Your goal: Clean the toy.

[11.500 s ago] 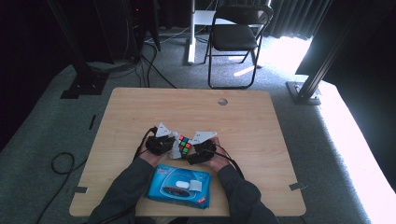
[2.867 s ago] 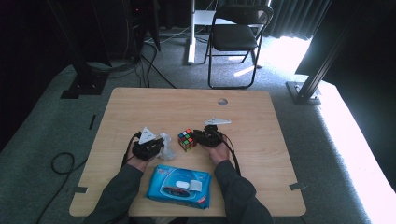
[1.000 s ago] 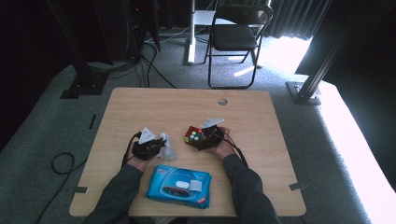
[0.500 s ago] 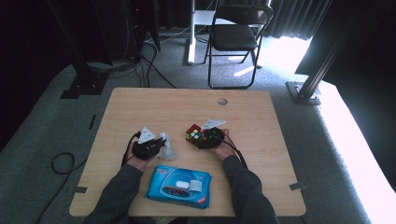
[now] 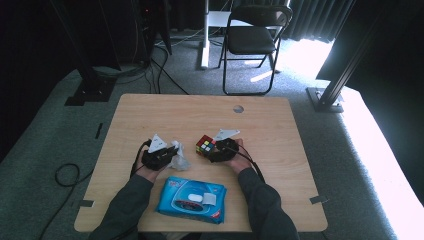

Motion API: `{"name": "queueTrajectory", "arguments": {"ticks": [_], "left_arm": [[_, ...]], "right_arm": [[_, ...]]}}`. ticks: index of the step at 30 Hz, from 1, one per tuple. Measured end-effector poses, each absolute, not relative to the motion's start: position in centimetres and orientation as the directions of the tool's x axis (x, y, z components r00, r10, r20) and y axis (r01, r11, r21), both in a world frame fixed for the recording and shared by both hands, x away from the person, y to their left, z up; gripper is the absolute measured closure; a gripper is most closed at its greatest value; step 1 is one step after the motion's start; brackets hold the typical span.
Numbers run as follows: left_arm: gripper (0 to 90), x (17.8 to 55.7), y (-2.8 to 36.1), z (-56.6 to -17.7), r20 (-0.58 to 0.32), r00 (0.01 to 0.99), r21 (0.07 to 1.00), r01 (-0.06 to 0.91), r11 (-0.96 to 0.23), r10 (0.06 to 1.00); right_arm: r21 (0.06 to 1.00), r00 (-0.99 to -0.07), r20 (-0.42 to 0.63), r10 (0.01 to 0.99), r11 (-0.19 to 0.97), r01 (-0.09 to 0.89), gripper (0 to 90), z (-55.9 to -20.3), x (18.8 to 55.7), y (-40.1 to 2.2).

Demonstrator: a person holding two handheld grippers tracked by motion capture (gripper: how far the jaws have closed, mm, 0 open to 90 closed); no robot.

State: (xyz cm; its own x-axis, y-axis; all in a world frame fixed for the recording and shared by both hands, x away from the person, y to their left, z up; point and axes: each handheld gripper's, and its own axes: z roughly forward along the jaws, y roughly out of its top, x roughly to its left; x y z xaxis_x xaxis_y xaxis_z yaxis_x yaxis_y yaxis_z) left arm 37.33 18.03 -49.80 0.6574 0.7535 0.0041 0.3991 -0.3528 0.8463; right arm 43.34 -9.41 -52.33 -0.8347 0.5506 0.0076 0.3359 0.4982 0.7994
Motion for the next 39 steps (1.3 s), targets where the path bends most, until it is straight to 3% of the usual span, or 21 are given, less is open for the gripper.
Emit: {"name": "queueTrajectory", "arguments": {"ticks": [39], "left_arm": [[84.8,38.1,15.6,-47.8,0.029,0.687,0.863,0.349,-0.365,0.726]], "right_arm": [[0.808,-0.879,0.006,0.476,0.516,0.285,33.9,-51.0,42.0,-5.6]]}}
